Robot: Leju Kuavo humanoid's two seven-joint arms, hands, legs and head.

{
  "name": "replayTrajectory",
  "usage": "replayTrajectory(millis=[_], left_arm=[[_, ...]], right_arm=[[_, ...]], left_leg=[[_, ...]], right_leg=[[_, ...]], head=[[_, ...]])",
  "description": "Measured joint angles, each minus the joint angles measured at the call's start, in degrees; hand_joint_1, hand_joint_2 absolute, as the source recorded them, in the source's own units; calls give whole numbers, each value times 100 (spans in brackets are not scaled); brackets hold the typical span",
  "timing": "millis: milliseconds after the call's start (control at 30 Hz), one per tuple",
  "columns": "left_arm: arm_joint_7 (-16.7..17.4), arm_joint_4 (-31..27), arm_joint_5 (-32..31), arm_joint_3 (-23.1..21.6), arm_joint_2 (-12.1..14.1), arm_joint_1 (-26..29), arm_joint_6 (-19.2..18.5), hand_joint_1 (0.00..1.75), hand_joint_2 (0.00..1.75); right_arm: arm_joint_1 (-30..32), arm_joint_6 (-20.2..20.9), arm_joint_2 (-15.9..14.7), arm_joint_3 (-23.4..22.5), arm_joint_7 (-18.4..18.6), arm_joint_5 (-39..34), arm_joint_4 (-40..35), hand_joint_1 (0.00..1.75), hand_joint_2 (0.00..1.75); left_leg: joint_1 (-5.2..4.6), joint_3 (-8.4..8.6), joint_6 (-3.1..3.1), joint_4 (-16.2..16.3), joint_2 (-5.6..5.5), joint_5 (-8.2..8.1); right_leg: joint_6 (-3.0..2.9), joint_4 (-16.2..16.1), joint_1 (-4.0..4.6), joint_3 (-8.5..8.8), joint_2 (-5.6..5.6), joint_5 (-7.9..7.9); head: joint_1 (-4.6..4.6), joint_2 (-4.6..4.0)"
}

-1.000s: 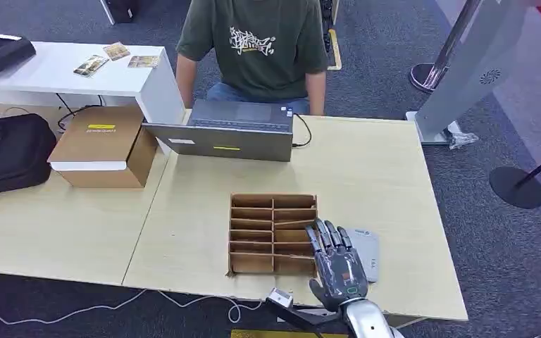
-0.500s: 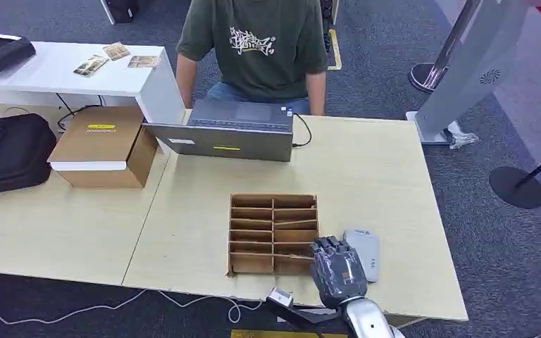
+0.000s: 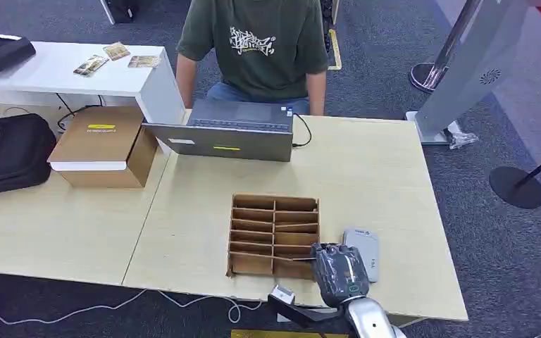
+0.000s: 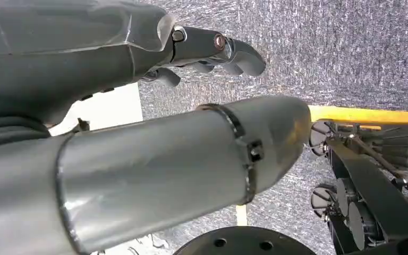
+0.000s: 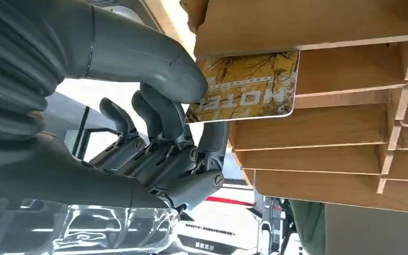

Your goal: Pass the card to the sensor for recognition and then transmit it.

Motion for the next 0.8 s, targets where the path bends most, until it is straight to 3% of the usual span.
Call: replayTrajectory(millis=[167, 300, 633, 800], left_arm=[[0, 0, 0, 0, 0, 0, 2, 0, 0], [0, 0, 0, 0, -2, 0, 11, 0, 0], [-57, 0, -2, -46, -33, 3, 28, 0, 0], [-96, 0, -9, -81, -52, 5, 33, 0, 0]], right_arm=[[21, -42, 0, -35, 17, -20, -2, 173, 175], [24, -287, 0, -79, -13, -90, -13, 171, 175], [174, -1430, 258, -575, -37, -208, -720, 175, 175], [374, -2046, 531, -1151, -376, -762, -1303, 175, 175]], left_leg=[[0, 0, 0, 0, 0, 0], [0, 0, 0, 0, 0, 0], [0, 0, 0, 0, -1, 0], [0, -1, 0, 0, -1, 0]], right_leg=[[0, 0, 0, 0, 0, 0], [0, 0, 0, 0, 0, 0], [0, 0, 0, 0, -1, 0], [0, 0, 0, 0, -1, 0]], head=[[0, 0], [0, 0], [0, 0], [0, 0]])
